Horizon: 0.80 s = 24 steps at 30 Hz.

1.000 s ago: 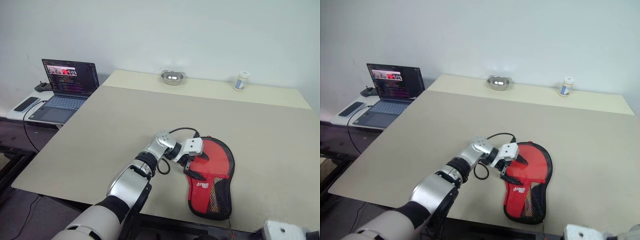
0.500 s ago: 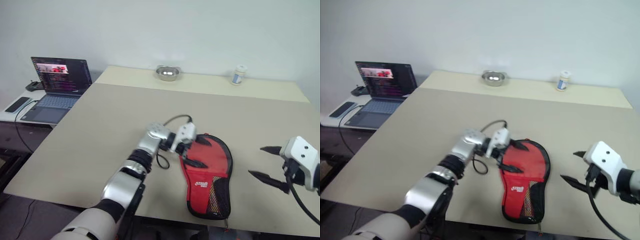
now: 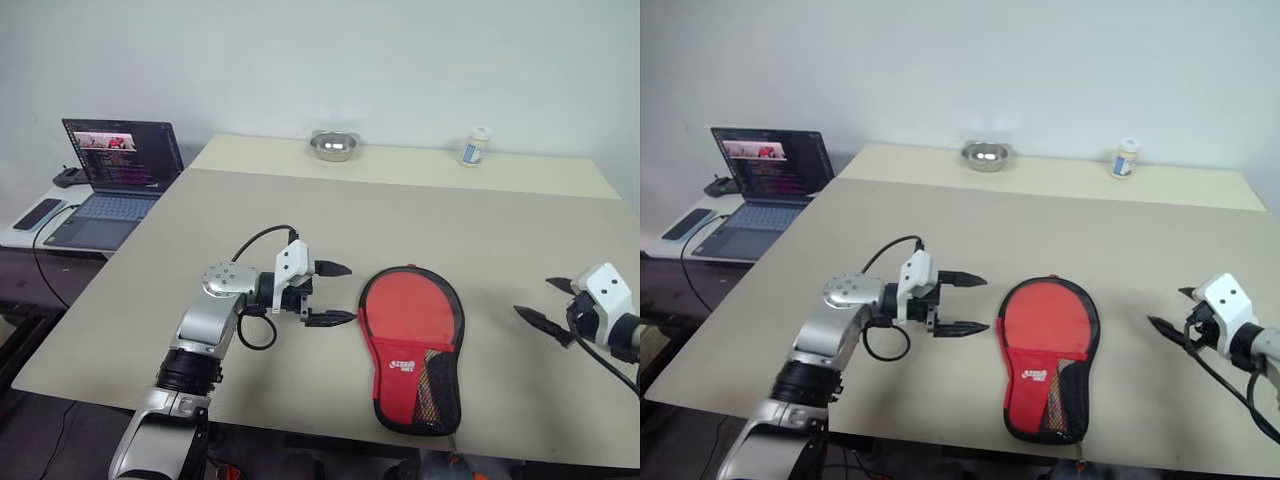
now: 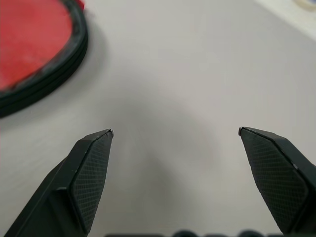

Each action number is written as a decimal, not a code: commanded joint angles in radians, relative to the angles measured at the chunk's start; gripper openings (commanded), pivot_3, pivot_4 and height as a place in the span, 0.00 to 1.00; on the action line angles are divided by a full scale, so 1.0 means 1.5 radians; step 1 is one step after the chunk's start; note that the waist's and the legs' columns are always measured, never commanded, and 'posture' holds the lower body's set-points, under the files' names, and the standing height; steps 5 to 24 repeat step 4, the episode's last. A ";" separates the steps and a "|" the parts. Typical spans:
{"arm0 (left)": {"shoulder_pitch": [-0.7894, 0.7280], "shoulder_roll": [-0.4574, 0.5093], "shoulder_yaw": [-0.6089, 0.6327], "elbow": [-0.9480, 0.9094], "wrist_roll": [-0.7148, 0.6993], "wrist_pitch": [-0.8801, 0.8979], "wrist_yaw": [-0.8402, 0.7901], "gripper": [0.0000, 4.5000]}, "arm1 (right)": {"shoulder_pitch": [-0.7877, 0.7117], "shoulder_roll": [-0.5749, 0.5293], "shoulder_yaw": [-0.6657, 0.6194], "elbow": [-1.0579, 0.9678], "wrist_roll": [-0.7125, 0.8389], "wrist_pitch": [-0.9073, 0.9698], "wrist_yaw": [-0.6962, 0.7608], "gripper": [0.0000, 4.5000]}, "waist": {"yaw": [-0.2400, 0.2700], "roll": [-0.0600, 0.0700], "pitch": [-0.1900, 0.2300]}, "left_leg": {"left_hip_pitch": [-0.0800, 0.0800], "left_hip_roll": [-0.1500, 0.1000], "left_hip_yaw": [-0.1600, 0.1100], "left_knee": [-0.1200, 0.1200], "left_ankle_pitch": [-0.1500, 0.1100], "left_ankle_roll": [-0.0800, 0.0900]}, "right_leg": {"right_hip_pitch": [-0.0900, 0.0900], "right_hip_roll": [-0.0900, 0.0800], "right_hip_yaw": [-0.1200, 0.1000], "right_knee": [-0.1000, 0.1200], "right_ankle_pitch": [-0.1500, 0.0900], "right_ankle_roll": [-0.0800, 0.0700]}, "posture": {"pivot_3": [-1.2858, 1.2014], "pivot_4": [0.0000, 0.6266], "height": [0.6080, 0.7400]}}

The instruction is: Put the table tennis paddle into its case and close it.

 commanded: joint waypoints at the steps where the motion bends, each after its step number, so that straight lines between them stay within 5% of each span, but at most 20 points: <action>1: -0.007 -0.003 -0.009 -0.012 -0.013 -0.002 0.020 1.00 | 0.004 -0.012 -0.019 -0.002 -0.009 -0.022 0.006 1.00 | 0.000 0.000 0.000 | 0.000 0.000 0.000 0.000 0.000 0.000 | 0.000 0.000 0.000 0.001 0.000 0.000 | 0.52 0.24 1.00; 24: -0.018 -0.022 -0.021 0.011 -0.009 -0.012 0.043 1.00 | 0.017 -0.017 -0.029 -0.004 -0.008 -0.019 0.014 1.00 | 0.000 0.000 0.000 | 0.000 0.000 0.000 0.000 0.000 0.000 | -0.001 0.000 0.000 0.001 0.000 -0.001 | 0.52 0.24 1.00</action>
